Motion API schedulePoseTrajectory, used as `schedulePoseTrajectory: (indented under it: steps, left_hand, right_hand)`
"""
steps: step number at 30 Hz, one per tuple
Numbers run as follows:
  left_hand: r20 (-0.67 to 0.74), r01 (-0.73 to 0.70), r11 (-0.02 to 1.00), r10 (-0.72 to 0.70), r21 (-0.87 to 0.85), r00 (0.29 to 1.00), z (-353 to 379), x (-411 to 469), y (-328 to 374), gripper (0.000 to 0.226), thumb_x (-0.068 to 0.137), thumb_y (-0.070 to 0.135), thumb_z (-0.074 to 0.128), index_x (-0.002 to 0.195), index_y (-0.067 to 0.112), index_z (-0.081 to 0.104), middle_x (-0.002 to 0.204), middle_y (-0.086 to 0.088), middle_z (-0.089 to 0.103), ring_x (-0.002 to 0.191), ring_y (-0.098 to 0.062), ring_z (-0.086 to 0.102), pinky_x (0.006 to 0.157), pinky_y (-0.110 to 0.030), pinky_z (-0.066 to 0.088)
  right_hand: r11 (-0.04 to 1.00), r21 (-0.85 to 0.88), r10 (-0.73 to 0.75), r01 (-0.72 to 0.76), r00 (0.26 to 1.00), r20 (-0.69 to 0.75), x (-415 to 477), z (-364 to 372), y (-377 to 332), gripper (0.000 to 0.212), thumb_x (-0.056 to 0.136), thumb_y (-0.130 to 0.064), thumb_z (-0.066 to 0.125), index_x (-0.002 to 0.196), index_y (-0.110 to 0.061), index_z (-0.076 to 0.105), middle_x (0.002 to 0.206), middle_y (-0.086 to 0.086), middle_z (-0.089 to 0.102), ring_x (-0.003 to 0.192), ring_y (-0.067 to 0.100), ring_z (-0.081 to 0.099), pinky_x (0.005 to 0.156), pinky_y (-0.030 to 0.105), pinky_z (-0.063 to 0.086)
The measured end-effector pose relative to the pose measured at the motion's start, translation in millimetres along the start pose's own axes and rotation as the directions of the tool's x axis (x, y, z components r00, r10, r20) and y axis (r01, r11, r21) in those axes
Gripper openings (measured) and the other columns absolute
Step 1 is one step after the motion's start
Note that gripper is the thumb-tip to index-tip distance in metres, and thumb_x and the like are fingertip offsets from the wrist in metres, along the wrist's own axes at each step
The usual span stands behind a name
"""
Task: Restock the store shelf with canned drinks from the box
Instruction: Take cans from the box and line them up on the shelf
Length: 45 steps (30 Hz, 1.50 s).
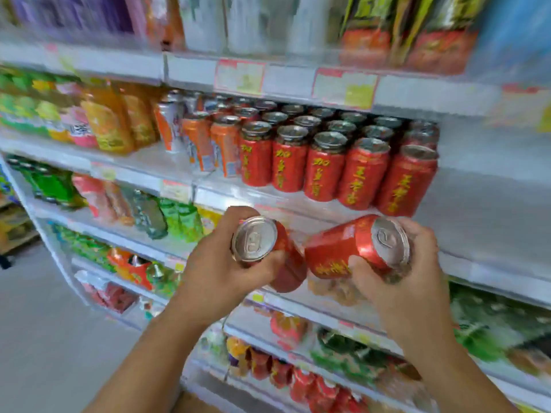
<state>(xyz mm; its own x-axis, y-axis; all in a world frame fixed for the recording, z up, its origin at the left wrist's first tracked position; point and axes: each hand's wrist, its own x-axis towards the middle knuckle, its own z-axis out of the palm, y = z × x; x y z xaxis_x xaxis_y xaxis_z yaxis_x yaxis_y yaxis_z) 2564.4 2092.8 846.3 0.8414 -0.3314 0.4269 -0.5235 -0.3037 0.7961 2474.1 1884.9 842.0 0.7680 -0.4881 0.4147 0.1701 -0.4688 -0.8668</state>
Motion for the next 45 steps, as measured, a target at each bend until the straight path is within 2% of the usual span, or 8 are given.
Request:
schedulePoseTrajectory:
  steps: [2,6,9,15,20,26,32,45]
  left_hand:
    - [0.034,-0.068,0.997,0.069,-0.043,0.997,25,11,20,0.042,0.065,0.054,0.066,0.099,0.033,0.056,0.084,0.018,0.065,0.075,0.000,0.061,0.069,-0.021,0.047]
    - [0.040,-0.178,0.982,0.180,-0.059,0.983,66,35,51,0.036,0.068,0.052,0.065,0.099,0.034,0.059,0.093,0.022,0.064,0.083,0.001,0.062,0.072,-0.015,0.044]
    - [0.030,-0.206,0.975,0.209,-0.078,0.977,84,49,66,0.034,0.071,0.053,0.065,0.100,0.036,0.060,0.095,0.024,0.064,0.088,0.000,0.062,0.072,-0.012,0.042]
    - [-0.035,-0.158,0.986,0.156,-0.055,0.987,104,74,73,0.038,0.071,0.061,0.063,0.099,0.037,0.059,0.089,0.027,0.063,0.083,0.005,0.060,0.065,-0.007,0.040]
    - [-0.033,-0.139,0.990,0.139,0.014,0.990,108,92,76,0.035,0.072,0.061,0.065,0.099,0.040,0.057,0.088,0.032,0.062,0.082,0.011,0.058,0.063,-0.005,0.039]
    - [-0.036,-0.130,0.991,0.130,0.021,0.991,121,102,76,0.038,0.074,0.063,0.066,0.101,0.038,0.058,0.086,0.036,0.060,0.081,0.012,0.057,0.062,-0.005,0.037]
    - [-0.045,-0.118,0.992,0.120,0.042,0.992,128,108,75,0.030,0.077,0.057,0.069,0.098,0.040,0.057,0.081,0.041,0.058,0.078,0.017,0.055,0.061,-0.001,0.036]
    - [-0.116,-0.118,0.989,0.127,0.087,0.985,144,104,80,0.050,0.065,0.074,0.057,0.104,0.043,0.055,0.093,0.037,0.061,0.084,0.014,0.058,0.067,-0.006,0.040]
  right_hand:
    - [0.997,-0.075,-0.003,-0.002,0.997,-0.072,6,-36,-1,0.055,0.058,-0.038,0.081,0.100,-0.048,0.048,0.091,-0.041,0.059,0.079,-0.013,0.060,0.070,0.008,0.044]
    - [0.987,-0.159,-0.026,-0.007,0.978,-0.205,35,-96,5,0.051,0.054,-0.055,0.065,0.102,-0.054,0.049,0.094,-0.039,0.059,0.084,-0.012,0.059,0.078,0.021,0.045]
    - [0.966,-0.256,-0.034,-0.021,0.977,-0.209,64,-126,10,0.051,0.067,-0.042,0.075,0.111,-0.050,0.049,0.090,-0.041,0.059,0.080,-0.012,0.059,0.079,0.026,0.048]
    - [0.886,-0.441,0.085,-0.141,0.986,-0.145,126,-145,36,0.054,0.073,-0.046,0.072,0.121,-0.037,0.051,0.110,-0.014,0.062,0.105,0.015,0.059,0.089,0.034,0.046]
    - [0.889,-0.413,0.163,-0.199,0.979,-0.122,154,-143,48,0.063,0.077,-0.053,0.069,0.132,-0.036,0.043,0.125,-0.007,0.059,0.113,0.019,0.056,0.095,0.038,0.047]
    - [0.919,-0.280,0.280,-0.276,0.960,-0.029,155,-139,76,0.091,0.074,-0.031,0.081,0.142,-0.021,0.022,0.127,-0.002,0.050,0.105,0.013,0.051,0.088,0.028,0.041]
    - [0.893,-0.346,0.291,-0.287,0.956,-0.042,202,-148,96,0.082,0.073,-0.031,0.082,0.137,-0.016,0.033,0.134,0.006,0.053,0.117,0.021,0.054,0.090,0.031,0.043]
    - [0.872,-0.425,0.192,-0.243,0.968,-0.160,283,-130,142,0.070,0.080,-0.039,0.075,0.131,-0.007,0.039,0.132,0.013,0.054,0.119,0.030,0.054,0.095,0.037,0.044]
